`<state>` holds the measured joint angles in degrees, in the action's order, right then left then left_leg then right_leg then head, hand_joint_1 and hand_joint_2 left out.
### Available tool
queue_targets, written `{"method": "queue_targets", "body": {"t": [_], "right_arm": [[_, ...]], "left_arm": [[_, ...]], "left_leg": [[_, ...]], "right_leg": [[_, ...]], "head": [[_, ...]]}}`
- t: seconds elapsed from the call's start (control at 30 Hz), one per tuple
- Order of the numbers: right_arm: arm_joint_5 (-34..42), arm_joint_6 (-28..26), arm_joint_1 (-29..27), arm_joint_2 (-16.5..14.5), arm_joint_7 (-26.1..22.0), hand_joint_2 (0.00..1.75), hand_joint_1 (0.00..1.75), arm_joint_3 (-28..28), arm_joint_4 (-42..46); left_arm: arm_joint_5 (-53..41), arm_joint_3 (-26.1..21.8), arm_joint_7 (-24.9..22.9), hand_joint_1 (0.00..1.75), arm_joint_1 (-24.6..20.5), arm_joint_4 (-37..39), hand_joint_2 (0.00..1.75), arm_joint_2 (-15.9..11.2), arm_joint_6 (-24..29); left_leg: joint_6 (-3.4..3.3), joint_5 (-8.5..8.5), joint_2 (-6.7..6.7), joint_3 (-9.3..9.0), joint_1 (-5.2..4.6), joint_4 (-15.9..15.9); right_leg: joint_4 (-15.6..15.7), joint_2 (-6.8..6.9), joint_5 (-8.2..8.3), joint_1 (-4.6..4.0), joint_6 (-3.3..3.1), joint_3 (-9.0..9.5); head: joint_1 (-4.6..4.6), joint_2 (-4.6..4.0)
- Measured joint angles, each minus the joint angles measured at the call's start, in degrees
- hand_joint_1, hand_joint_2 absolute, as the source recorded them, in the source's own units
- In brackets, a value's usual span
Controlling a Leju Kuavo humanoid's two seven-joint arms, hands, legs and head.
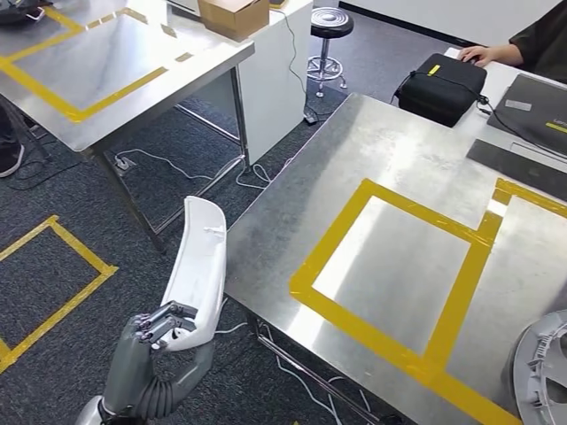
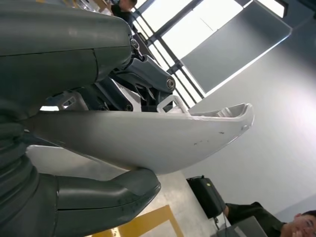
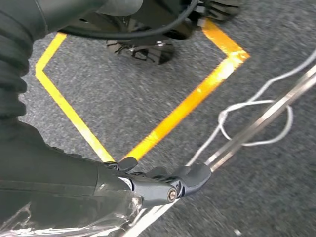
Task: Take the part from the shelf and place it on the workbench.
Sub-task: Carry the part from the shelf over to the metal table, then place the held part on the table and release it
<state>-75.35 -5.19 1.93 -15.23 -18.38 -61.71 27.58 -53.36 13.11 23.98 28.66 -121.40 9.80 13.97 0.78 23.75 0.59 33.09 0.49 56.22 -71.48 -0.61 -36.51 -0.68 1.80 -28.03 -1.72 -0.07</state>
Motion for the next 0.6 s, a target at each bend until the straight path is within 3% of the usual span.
{"method": "queue_targets", "body": {"t": [0.07,0.1,0.13,0.23,0.27,0.33,0.4,0.43,0.53,0.57,0.6], "right_arm": [[-0.42,0.14,-0.1,-0.01,-0.03,1.75,0.0,-0.37,0.0],[-0.62,0.2,-0.16,-0.01,-0.03,1.75,0.0,-0.59,0.0],[-0.78,0.22,-0.18,-0.02,-0.04,1.75,0.0,-0.82,0.0],[-1.25,0.25,-0.05,-0.14,-0.1,1.75,0.0,-1.49,-0.01],[-1.46,0.26,0.11,-0.22,-0.15,1.75,0.0,-1.61,0.04],[-1.83,0.25,0.67,-0.35,-0.27,1.75,0.0,-1.7,0.16],[-2.03,0.21,1.45,-0.32,-0.34,1.75,0.0,-1.74,0.43],[-2.12,0.19,1.77,-0.31,-0.35,1.75,0.0,-1.77,0.55],[-2.6,0.03,1.65,-0.31,-0.38,1.75,0.0,-1.94,0.72],[-3.07,-0.18,1.32,-0.31,-0.38,1.75,0.0,-2.03,0.72],[-3.74,-0.46,0.98,-0.36,-0.35,1.75,0.0,-2.1,0.71]], "left_arm": [[0.43,0.2,-0.24,1.75,-0.02,0.11,1.75,-0.13,-0.08],[0.69,0.3,-0.33,1.75,-0.01,0.18,1.75,-0.16,-0.17],[0.91,0.36,-0.4,1.75,-0.01,0.26,1.75,-0.18,-0.32],[1.12,0.45,-0.48,1.75,0.07,0.41,1.75,-0.19,-0.9],[1.11,0.47,-0.51,1.75,0.07,0.43,1.75,-0.2,-1.12],[1.08,0.56,-0.61,1.75,0.0,0.46,1.75,-0.32,-1.55],[1.07,0.66,-0.71,1.75,-0.21,0.5,1.75,-0.54,-1.73],[1.07,0.7,-0.73,1.75,-0.28,0.52,1.75,-0.63,-1.71],[1.08,0.78,-0.82,1.75,-0.36,0.75,1.75,-0.92,-1.53],[1.08,0.86,-0.96,1.75,-0.35,0.87,1.75,-1.04,-1.46],[1.08,0.98,-1.18,1.75,-0.36,0.98,1.75,-1.14,-1.42]], "left_leg": [[-0.27,2.01,0.98,-3.19,0.03,-0.29],[-0.33,3.03,1.37,-4.7,0.06,-0.39],[-0.35,4.07,1.76,-6.06,0.07,-0.47],[0.06,6.93,2.8,-9.43,-0.09,-0.55],[0.44,7.53,3.14,-10.36,-0.1,-0.38],[1.44,7.72,3.73,-11.07,0.03,1.08],[1.97,8.48,2.81,-10.29,0.16,3.77],[2.07,9.93,1.92,-9.09,0.17,5.82],[2.44,14.92,0.08,-2.98,0.15,14.24],[2.53,15.07,-0.01,-1.29,0.12,15.62],[2.5,13.85,-0.05,-0.28,0.09,15.36]], "right_leg": [[-0.52,0.26,-6.2,0.08,0.23,-3.45],[0.99,0.35,-7.66,0.12,0.19,-4.55],[3.33,0.68,-6.88,0.13,0.06,-5.34],[9.87,3.84,4.65,0.09,-0.75,-5.63],[10.69,4.41,7.42,0.1,-0.92,-5.34],[11.14,3.29,9.26,0.22,-1.09,-4.75],[11.46,1.53,10.45,0.47,-1.58,-4.33],[11.57,0.81,10.64,0.61,-1.77,-4.28],[11.66,-1.12,10.85,0.67,-2.05,-4.85],[11.67,-1.55,10.79,0.65,-2.04,-4.94],[11.66,-1.91,10.7,0.64,-2.01,-4.89]], "head": [[0.02,0.0],[0.03,0.0],[0.07,0.0],[0.09,0.0],[-0.01,0.0],[0.0,0.0],[-0.08,0.0],[-0.22,0.0],[-0.52,0.0],[-0.53,0.0],[-0.52,0.0]]}}
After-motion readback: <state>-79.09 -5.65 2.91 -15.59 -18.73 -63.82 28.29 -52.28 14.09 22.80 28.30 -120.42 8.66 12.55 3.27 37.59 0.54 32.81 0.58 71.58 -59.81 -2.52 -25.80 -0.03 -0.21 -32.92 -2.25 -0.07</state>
